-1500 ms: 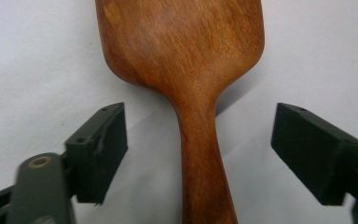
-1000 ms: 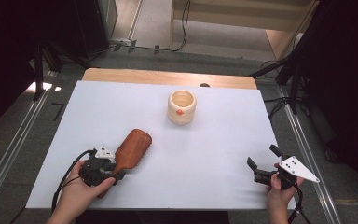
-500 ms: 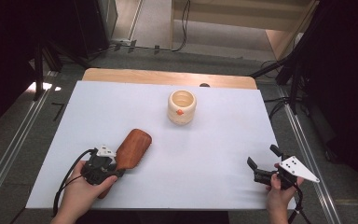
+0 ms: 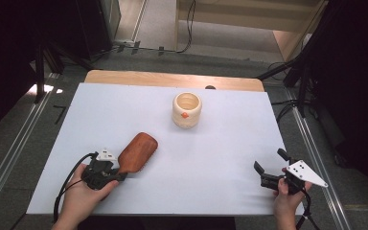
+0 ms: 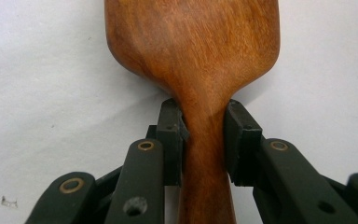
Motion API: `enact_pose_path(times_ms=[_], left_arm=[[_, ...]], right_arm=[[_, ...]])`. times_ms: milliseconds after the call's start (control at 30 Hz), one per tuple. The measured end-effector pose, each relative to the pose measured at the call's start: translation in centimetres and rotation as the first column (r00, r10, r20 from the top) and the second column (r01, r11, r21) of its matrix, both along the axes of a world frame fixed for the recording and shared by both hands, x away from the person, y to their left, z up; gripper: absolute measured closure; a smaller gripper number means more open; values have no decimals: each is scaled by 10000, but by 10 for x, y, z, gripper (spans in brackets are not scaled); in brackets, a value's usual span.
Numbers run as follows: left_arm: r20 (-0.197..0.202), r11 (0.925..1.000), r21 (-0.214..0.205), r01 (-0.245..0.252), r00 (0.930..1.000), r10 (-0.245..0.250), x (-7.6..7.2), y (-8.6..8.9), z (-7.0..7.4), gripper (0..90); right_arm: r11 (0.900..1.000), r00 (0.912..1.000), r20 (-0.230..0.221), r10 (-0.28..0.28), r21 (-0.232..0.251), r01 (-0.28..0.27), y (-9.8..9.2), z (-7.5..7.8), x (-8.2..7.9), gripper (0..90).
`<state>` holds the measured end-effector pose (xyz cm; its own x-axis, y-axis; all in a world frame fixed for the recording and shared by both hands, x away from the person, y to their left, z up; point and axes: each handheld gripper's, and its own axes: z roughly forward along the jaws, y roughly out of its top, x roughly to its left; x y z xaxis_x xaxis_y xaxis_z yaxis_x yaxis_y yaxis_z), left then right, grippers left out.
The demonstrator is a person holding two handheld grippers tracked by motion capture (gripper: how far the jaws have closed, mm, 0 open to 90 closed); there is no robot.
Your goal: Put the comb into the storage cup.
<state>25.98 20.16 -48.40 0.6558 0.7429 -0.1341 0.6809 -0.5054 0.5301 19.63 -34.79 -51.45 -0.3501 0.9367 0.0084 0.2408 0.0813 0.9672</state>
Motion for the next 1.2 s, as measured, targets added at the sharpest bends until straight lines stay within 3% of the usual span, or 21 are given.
enact_pose_path(times_ms=[133,533,900,1200], left_arm=[[174,9997,-215,86,9998,-82,0,2,0,723],[604,9970,-353,684,9960,-662,-4,-4,0,725],[1085,9951,-895,411,9936,-313,-6,-1,5,725],[1655,9902,-1329,430,9860,-206,-8,0,9,726]], right_arm=[[10000,10000,-12,0,-30,0,0,0,0,0],[10000,10000,-21,0,-27,0,0,0,0,0],[9995,10000,-62,45,-324,-47,3,1,1,0],[9978,9999,-100,98,-652,-104,8,4,1,0]])
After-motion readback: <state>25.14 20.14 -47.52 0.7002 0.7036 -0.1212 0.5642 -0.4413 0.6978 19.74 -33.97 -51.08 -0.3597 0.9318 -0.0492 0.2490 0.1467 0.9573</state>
